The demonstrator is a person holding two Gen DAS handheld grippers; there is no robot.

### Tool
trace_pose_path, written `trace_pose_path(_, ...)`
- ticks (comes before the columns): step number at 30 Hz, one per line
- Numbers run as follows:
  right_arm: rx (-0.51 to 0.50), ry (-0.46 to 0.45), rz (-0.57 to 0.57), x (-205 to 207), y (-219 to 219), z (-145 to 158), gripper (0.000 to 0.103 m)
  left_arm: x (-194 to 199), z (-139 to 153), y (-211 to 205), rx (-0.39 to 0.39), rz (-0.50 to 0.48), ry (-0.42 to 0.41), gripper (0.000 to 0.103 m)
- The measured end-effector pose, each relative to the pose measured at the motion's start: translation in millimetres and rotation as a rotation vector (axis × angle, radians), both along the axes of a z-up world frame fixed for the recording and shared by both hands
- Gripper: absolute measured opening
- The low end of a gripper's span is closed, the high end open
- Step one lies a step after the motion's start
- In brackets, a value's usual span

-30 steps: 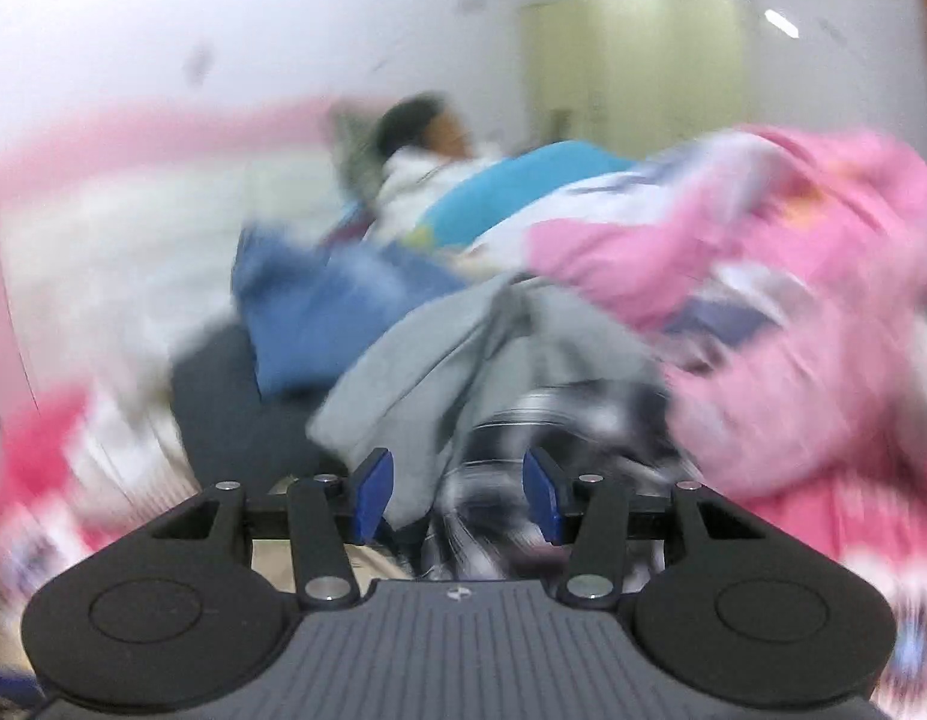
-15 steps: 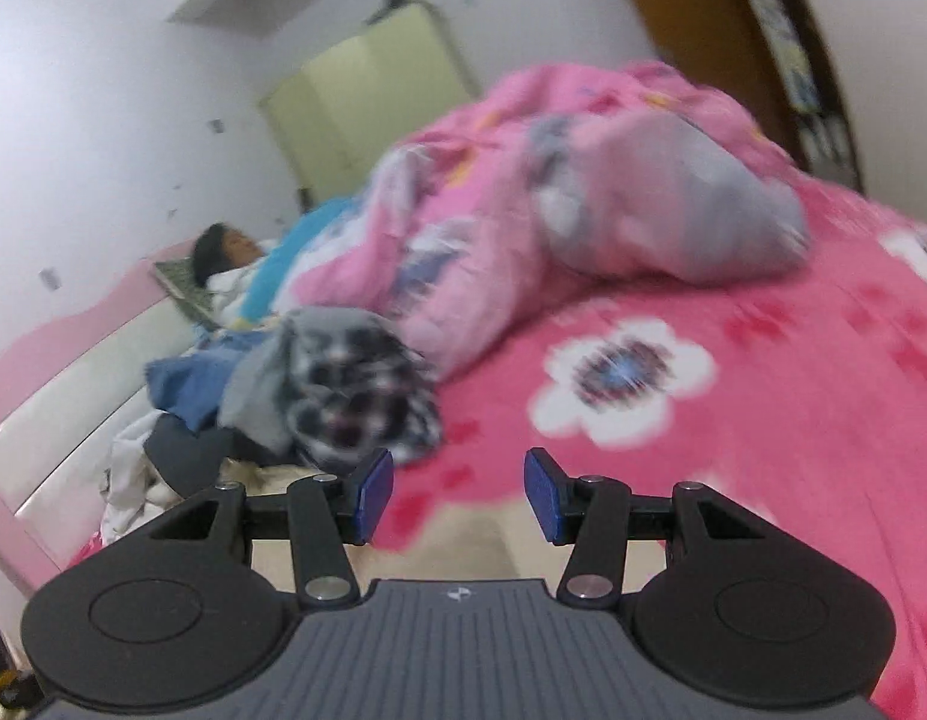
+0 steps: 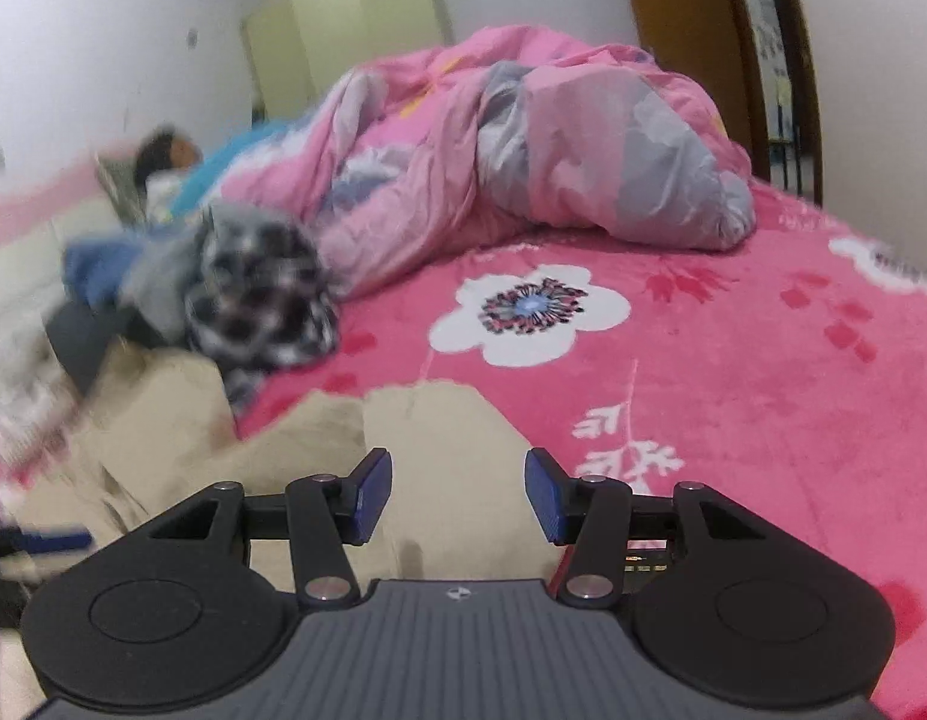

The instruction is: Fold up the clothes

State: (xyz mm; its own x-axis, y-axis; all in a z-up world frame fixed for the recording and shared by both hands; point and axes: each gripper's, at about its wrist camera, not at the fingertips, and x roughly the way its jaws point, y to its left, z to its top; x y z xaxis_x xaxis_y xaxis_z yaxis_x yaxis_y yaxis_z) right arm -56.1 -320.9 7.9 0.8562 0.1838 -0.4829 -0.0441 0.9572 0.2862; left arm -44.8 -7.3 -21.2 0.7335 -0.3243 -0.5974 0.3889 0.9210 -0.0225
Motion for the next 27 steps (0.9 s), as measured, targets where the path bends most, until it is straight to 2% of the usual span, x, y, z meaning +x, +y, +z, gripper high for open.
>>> trace_pose_path(3, 0.109, 0.023, -0.102, -13, -40, -8, 0.052, -1, -5, -7, 0.053, -0.020, 0.003, 0.063)
trace_pose_path(5, 0.168, 0.074, -0.195, -31, -72, -21, 0.052, 1, -8, -11, 0.069, -0.032, 0.012, 0.063)
trace_pose_path(8, 0.163, 0.106, -0.274, -60, -90, -32, 0.055, 5, -11, -16, 0.053, -0.048, 0.019, 0.063)
trace_pose_path(12, 0.098, 0.008, -0.174, -64, -58, -16, 0.056, 13, -13, -18, 0.041, -0.002, 0.036, 0.063)
trace_pose_path(24, -0.183, -0.002, 0.156, 143, 166, -38, 0.056, 23, -4, 31, -0.030, 0.242, 0.078, 0.063)
trace_pose_path(25, -0.213, 0.046, 0.138, 158, 169, -58, 0.059, 24, -5, 35, -0.032, 0.252, 0.084, 0.063)
trace_pose_path(27, -0.279, 0.135, 0.109, 169, 176, -89, 0.077, 26, -9, 44, -0.038, 0.265, 0.092, 0.063)
